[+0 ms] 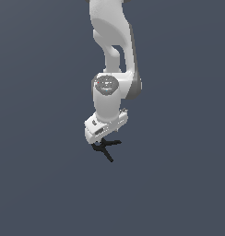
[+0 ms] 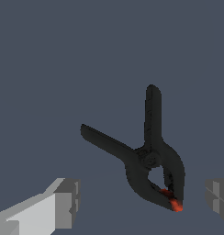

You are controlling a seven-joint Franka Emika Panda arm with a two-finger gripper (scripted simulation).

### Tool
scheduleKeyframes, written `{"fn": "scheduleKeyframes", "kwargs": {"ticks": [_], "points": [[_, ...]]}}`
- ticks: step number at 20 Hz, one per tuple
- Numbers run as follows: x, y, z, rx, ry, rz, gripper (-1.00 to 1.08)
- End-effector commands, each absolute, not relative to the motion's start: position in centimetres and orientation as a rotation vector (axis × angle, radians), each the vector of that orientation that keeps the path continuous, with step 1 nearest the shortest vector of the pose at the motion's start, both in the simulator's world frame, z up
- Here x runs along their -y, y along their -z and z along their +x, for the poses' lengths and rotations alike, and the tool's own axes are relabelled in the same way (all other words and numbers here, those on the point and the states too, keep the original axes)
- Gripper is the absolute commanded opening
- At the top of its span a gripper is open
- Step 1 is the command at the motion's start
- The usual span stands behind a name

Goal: Pick up the object and move it to a goal position.

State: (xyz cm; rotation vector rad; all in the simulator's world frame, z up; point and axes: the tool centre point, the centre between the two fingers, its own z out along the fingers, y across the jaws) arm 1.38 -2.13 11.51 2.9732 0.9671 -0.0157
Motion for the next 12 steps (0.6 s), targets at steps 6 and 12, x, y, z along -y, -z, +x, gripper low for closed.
{"fn": "scheduleKeyframes", "kwargs": {"ticks": [6,12], "points": [[3.2,-9.8,1.8,-1.25,0.014,2.871,1.0],[3.9,-8.6,2.0,-1.46,0.01,2.775,1.0]]}}
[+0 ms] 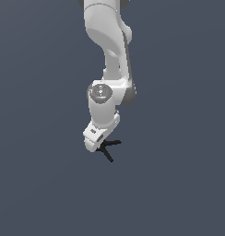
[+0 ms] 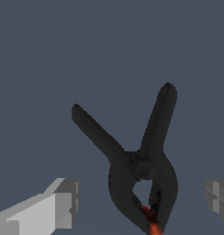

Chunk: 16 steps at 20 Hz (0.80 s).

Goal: Pick up the object and move it to a goal position.

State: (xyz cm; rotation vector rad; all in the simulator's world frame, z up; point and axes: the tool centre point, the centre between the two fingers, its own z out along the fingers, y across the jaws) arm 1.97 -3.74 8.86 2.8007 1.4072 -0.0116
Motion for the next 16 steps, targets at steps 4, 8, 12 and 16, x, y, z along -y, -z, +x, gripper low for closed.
{"fn": "scheduleKeyframes", "kwargs": {"ticks": [4,8,12,16], "points": [[4.3,-7.9,2.2,-1.568,0.006,2.718,1.0],[4.6,-7.4,2.3,-1.645,0.003,2.674,1.0],[4.8,-7.1,2.3,-1.694,0.001,2.645,1.0],[4.9,-6.9,2.3,-1.714,0.0,2.633,1.0]]}}
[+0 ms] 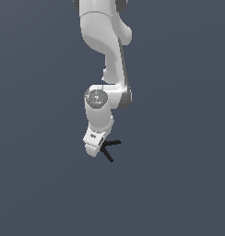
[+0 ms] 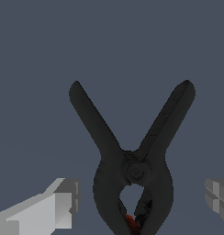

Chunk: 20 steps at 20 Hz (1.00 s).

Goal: Pick up the object and move it to a goal position.

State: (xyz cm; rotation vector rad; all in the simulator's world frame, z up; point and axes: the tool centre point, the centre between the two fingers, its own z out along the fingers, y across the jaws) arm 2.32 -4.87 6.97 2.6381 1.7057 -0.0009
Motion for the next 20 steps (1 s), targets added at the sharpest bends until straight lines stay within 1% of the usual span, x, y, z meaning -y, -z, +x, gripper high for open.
{"fn": "scheduleKeyframes", "kwargs": {"ticks": [1,6,14,19,20], "points": [[4.9,-6.9,2.3,-1.715,0.0,2.632,1.0],[4.9,-6.3,2.3,-1.71,0.001,2.635,1.0],[4.9,-2.6,2.2,-1.715,0.0,2.632,1.0],[4.9,-1.9,2.3,-1.715,0.0,2.632,1.0],[4.9,-1.9,2.3,-1.715,0.0,2.632,-1.0]]}}
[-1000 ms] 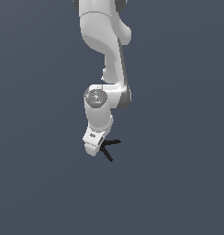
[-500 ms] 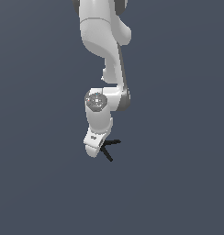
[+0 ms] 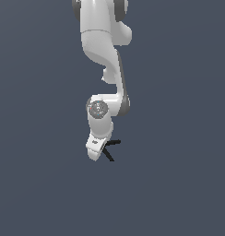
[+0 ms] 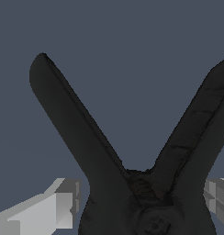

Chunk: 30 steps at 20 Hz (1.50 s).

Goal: Pick up the object and move it to a goal position.

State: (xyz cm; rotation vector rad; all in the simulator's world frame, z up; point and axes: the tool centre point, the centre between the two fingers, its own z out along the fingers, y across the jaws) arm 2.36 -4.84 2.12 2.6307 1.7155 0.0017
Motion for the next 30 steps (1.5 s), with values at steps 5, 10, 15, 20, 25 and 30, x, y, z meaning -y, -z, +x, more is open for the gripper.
{"fn": "scheduleKeyframes", "kwargs": {"ticks": [5,10,15,20,25,30], "points": [[4.9,-1.9,2.3,-1.715,0.0,2.632,-1.0],[4.8,-2.1,2.4,-1.716,-0.003,2.63,-1.0],[4.3,-2.3,2.1,-1.716,-0.003,2.63,-1.0],[2.5,-2.8,1.1,-1.716,-0.003,2.63,-1.0],[-0.7,-3.8,-0.6,-1.716,-0.002,2.63,-1.0],[-5.3,-5.2,-3.1,-1.715,-0.001,2.63,-1.0]]}}
